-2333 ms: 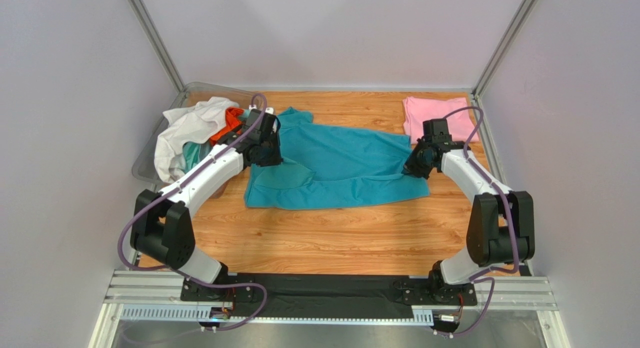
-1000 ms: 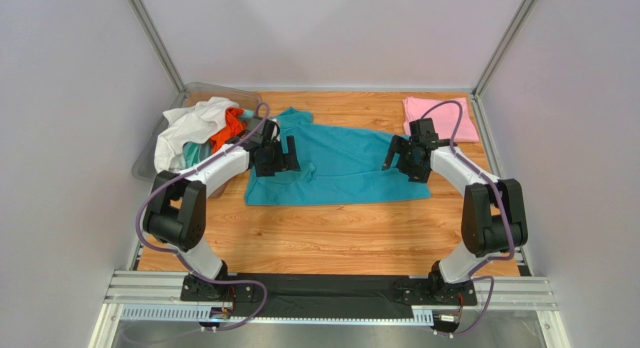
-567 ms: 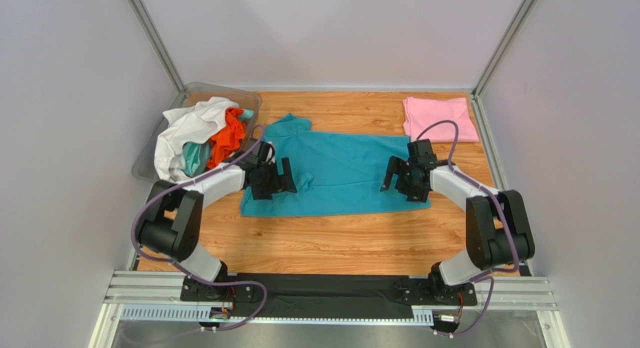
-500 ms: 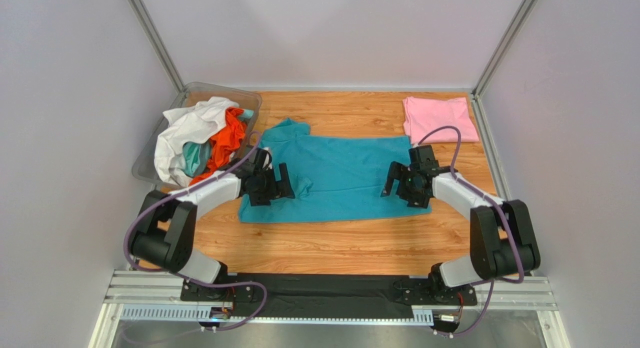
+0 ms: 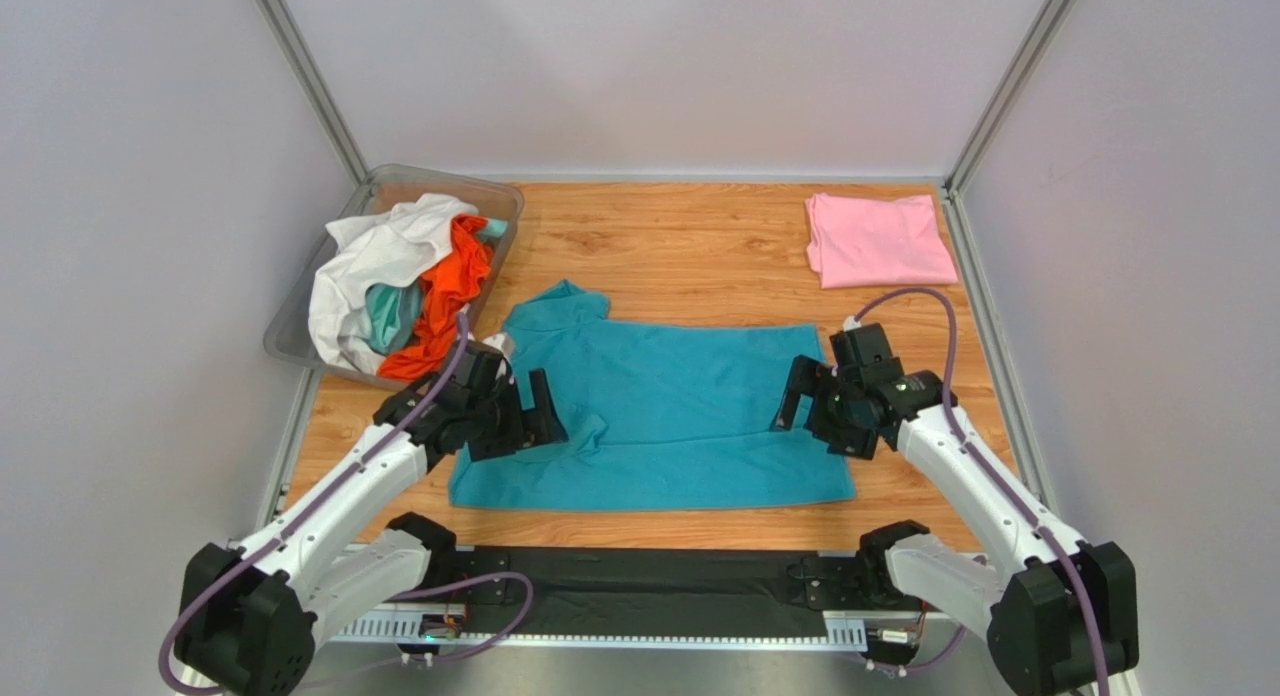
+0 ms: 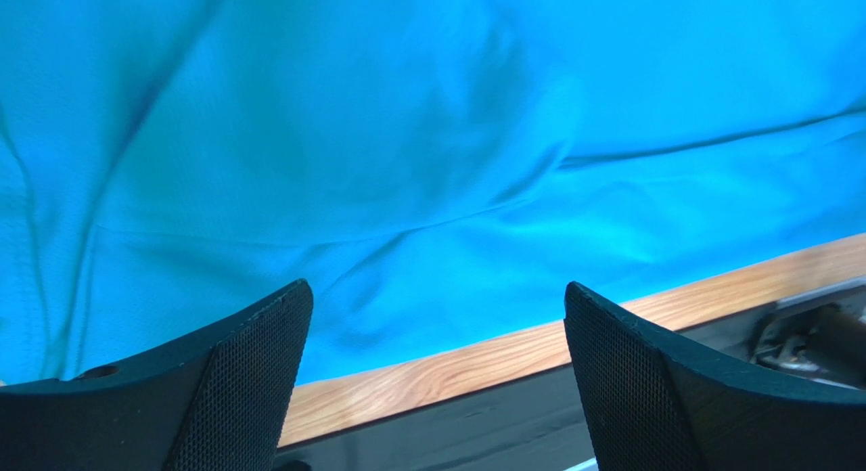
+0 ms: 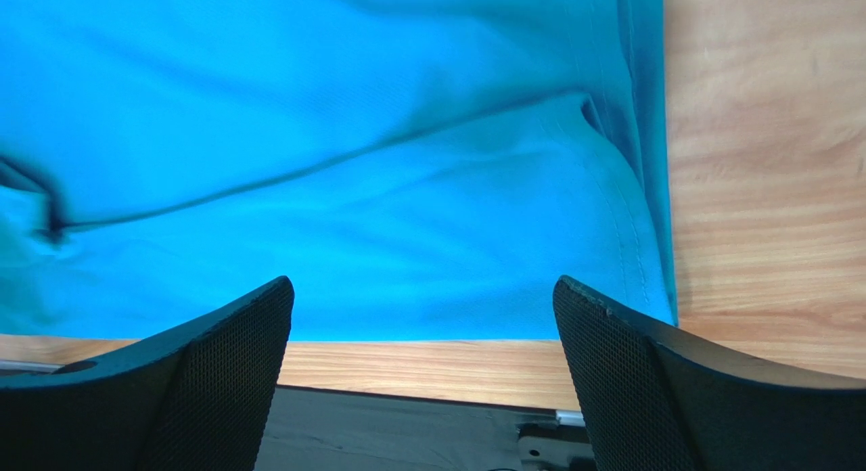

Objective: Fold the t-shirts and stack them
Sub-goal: Fold the tshirt

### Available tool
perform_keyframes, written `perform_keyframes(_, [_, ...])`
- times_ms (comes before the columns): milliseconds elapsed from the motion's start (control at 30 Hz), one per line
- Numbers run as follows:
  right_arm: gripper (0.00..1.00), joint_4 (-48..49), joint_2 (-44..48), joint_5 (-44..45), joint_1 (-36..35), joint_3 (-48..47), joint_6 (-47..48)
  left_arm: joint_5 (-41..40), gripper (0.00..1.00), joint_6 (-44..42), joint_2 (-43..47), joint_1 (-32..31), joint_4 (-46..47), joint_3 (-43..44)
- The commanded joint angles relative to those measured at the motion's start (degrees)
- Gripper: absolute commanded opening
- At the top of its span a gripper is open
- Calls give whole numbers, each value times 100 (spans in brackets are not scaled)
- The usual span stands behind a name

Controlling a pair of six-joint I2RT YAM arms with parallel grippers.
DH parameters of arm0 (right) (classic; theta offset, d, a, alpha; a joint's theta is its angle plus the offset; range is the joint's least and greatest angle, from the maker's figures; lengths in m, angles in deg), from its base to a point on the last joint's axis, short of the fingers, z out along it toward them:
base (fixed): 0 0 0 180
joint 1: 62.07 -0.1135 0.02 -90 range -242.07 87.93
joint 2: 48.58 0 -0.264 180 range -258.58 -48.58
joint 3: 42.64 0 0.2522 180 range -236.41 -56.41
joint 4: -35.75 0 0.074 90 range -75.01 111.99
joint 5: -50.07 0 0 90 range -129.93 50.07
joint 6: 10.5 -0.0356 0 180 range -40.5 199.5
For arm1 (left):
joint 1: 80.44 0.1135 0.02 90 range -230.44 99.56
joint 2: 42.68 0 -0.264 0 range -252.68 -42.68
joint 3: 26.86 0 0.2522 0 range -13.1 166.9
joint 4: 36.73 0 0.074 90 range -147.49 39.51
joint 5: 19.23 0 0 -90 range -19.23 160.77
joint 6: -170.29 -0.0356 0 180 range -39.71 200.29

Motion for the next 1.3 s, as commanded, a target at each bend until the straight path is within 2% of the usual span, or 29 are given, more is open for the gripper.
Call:
perform_keyframes(0, [100,-38,-1,281,-19,-738,16,-367,100,-90,-16,-8,-246,742])
perform_keyframes(133, [100,-29,-308,905,7,-1222,51,-885,100,-248,-709,-8,-282,1829])
perform_keyframes(200, [100,24,-388,994,16,-1346,86,-1236,100,-353,-1333,1,-273,2244])
perform_keyframes(333, [100,200,-537,994,25,-1338,227,-1737,100,-634,-2885,36,-352,3692])
perform_keyframes(367, [100,191,-590,1055,34,-1320,279,-1704,100,-774,-3430,97,-352,4149])
perform_keyframes(400, [100,191,-590,1056,51,-1294,289,-1704,100,-819,-3435,133,-378,4154])
perform_keyframes(433, [100,191,-660,1056,69,-1233,306,-1669,100,-907,-3975,168,-405,4597])
perform_keyframes(567, [100,209,-818,959,200,-1092,385,-1423,100,-1135,-5165,335,-501,5663])
perform_keyframes(667, [100,226,-906,924,245,-1065,464,-1659,99,-1232,-5930,396,-659,6454])
perform_keyframes(700, [100,235,-950,932,271,-1065,464,-1799,95,-1233,-6114,414,-816,6848])
perform_keyframes(900, [100,279,-1073,932,359,-1065,517,-2134,72,-1470,-7213,476,-1143,7834])
perform_keyframes(1033, [100,288,-1144,924,420,-1065,570,-2126,66,-1444,-7399,572,-1187,7933])
perform_keyframes(1167, [100,314,-1205,915,482,-1030,605,-2073,53,-1470,-7575,660,-1134,8029])
perform_keyframes(1267, [100,314,-1267,906,517,-1004,631,-1968,49,-1487,-7698,687,-1126,8100])
